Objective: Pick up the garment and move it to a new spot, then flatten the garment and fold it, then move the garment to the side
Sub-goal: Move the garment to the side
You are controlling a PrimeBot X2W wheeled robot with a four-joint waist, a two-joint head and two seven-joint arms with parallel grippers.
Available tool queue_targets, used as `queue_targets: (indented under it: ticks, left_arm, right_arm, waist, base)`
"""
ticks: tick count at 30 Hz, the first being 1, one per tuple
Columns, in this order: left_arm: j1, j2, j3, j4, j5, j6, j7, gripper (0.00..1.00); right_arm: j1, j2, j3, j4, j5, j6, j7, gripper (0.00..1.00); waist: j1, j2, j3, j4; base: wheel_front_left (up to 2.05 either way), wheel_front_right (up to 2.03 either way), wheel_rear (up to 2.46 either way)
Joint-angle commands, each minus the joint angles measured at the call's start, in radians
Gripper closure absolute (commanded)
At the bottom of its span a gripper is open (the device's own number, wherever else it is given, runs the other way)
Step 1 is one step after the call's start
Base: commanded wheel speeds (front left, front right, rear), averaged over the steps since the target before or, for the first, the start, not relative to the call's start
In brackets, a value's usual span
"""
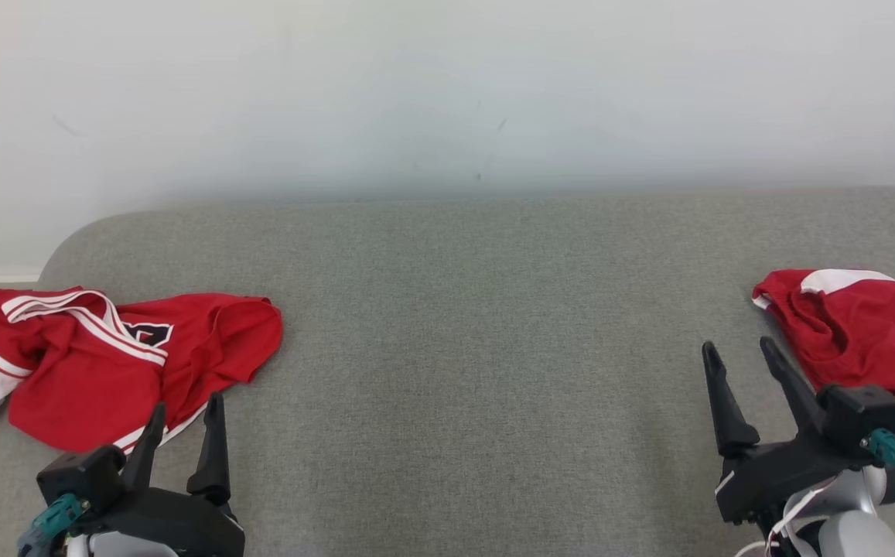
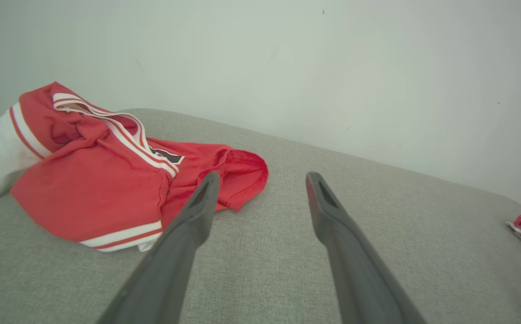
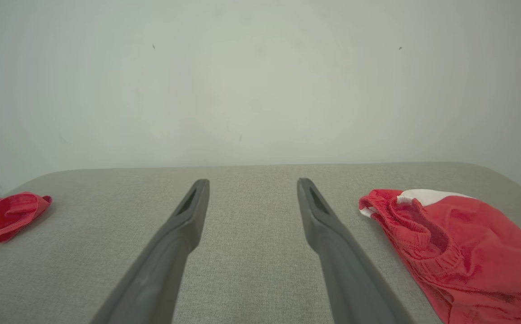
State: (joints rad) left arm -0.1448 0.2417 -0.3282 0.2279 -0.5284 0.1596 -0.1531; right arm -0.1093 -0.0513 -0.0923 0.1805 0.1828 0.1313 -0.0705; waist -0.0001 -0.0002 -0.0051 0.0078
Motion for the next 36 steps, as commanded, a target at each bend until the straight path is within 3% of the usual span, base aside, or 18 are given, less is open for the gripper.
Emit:
queue_targets:
  ticks: [1,9,23,36]
  left_arm:
    - [-0.001,0.011,0.002,0.003,-0.007,0.002,0.004,0.0]
    - [0.059,0.042,0.01,-0.014,-0.004,0.025,0.009,0.0]
    - [0.1,0.048,0.005,-0.064,-0.007,0.051,0.015,0.0]
    - [0.089,0.05,-0.005,-0.09,-0.008,0.06,0.025,0.0]
  right_arm:
    - [0.016,0.0,0.0,-0.001,0.015,-0.001,-0.003,0.0]
    - [0.088,0.0,-0.001,0.019,0.013,-0.001,-0.022,0.0]
    - [0.108,0.0,0.025,0.024,0.03,-0.001,-0.026,0.0]
    - [0.112,0.0,0.025,0.019,0.037,-0.001,-0.008,0.0]
  waist:
    - [0.0001,0.0002,-0.009,-0.008]
    - [0.0001,0.0002,-0.03,-0.027]
    - [0.0001,0.0002,-0.031,-0.028]
    - [0.0001,0.0002,-0.03,0.014]
  base:
    - [0.0,0.0,0.0]
    - [0.0,0.0,0.0]
    - [0.0,0.0,0.0]
    - [0.0,0.0,0.0]
